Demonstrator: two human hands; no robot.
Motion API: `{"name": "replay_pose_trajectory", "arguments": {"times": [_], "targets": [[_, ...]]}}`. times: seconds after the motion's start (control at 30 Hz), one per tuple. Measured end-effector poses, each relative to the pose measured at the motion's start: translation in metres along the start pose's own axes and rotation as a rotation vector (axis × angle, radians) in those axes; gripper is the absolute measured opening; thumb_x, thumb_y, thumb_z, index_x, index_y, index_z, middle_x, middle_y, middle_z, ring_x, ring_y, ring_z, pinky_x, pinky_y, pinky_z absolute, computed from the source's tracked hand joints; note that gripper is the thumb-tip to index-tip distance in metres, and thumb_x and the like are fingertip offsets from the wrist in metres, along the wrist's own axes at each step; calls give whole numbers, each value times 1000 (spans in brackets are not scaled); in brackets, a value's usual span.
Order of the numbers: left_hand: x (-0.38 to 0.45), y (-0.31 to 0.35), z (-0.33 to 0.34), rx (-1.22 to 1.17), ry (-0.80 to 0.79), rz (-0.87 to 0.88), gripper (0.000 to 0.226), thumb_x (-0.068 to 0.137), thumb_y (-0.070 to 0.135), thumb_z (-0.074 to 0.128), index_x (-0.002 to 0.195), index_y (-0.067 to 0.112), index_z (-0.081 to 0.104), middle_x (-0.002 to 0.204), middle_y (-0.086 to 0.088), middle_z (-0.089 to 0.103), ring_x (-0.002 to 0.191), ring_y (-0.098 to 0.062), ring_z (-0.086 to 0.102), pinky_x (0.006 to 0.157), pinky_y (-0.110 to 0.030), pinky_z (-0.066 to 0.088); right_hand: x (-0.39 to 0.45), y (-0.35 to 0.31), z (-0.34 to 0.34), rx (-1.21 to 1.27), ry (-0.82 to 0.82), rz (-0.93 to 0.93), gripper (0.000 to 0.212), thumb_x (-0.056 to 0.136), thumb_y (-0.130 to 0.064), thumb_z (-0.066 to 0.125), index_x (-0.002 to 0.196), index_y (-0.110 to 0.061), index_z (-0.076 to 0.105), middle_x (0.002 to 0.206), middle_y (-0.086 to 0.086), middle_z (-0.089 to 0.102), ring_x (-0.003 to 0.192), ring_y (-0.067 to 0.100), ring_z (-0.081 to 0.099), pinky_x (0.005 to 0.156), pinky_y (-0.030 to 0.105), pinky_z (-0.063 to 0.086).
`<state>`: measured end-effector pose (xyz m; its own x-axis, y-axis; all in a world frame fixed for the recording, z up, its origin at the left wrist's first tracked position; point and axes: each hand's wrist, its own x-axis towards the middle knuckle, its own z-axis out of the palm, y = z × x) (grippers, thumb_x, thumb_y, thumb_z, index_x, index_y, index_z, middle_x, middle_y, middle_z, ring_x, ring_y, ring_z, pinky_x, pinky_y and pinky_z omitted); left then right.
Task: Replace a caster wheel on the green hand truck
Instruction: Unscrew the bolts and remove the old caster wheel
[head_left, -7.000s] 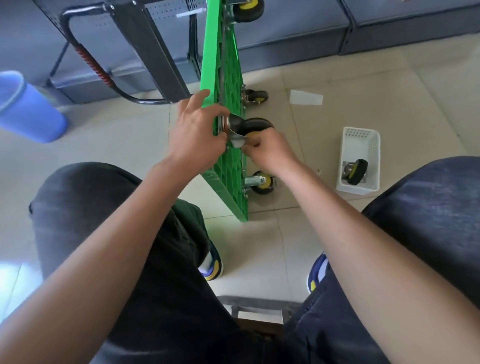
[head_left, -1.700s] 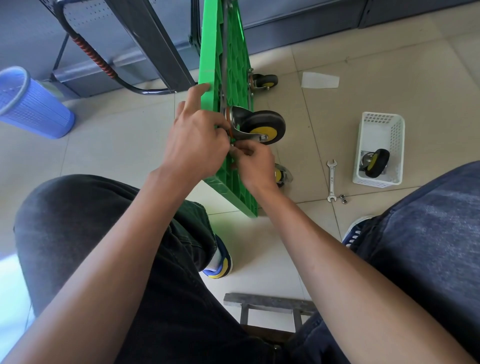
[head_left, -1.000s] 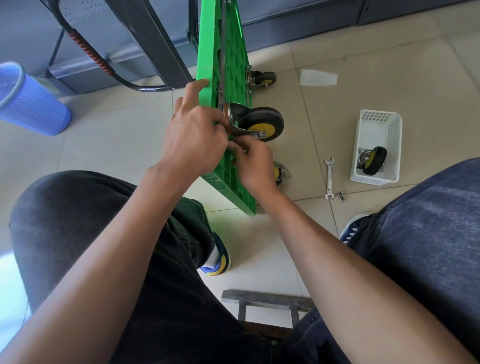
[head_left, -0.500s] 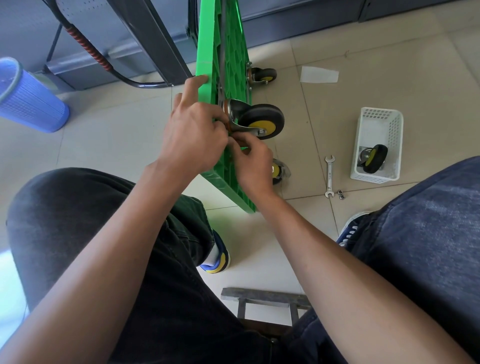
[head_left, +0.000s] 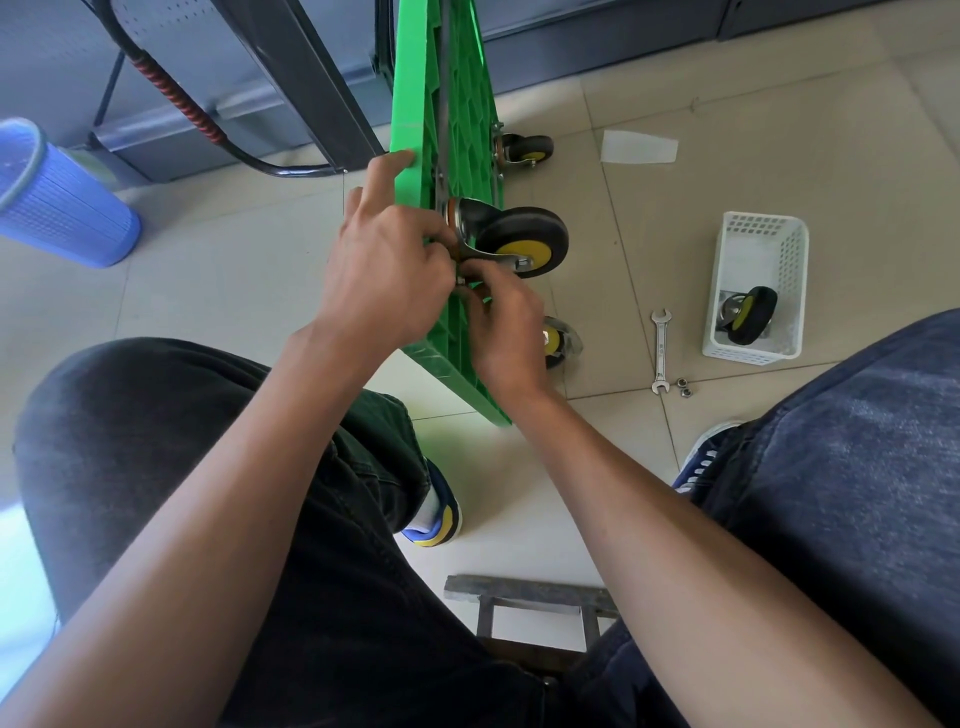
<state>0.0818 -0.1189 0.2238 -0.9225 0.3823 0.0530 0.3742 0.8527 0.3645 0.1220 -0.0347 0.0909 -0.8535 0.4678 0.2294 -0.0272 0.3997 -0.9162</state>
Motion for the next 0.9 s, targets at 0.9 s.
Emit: {"name": "replay_pose_trajectory", "arguments": {"times": [0.9], "targets": [[0,0,0,23,5,8,35,87,8,47,99,18,79,160,-2,29,142,-30,33,107,-41,38,3,0,-1,286,-53,414,15,94,-18,73,105,-7,76,88,-3,75,78,2,68,75,26,57]]}}
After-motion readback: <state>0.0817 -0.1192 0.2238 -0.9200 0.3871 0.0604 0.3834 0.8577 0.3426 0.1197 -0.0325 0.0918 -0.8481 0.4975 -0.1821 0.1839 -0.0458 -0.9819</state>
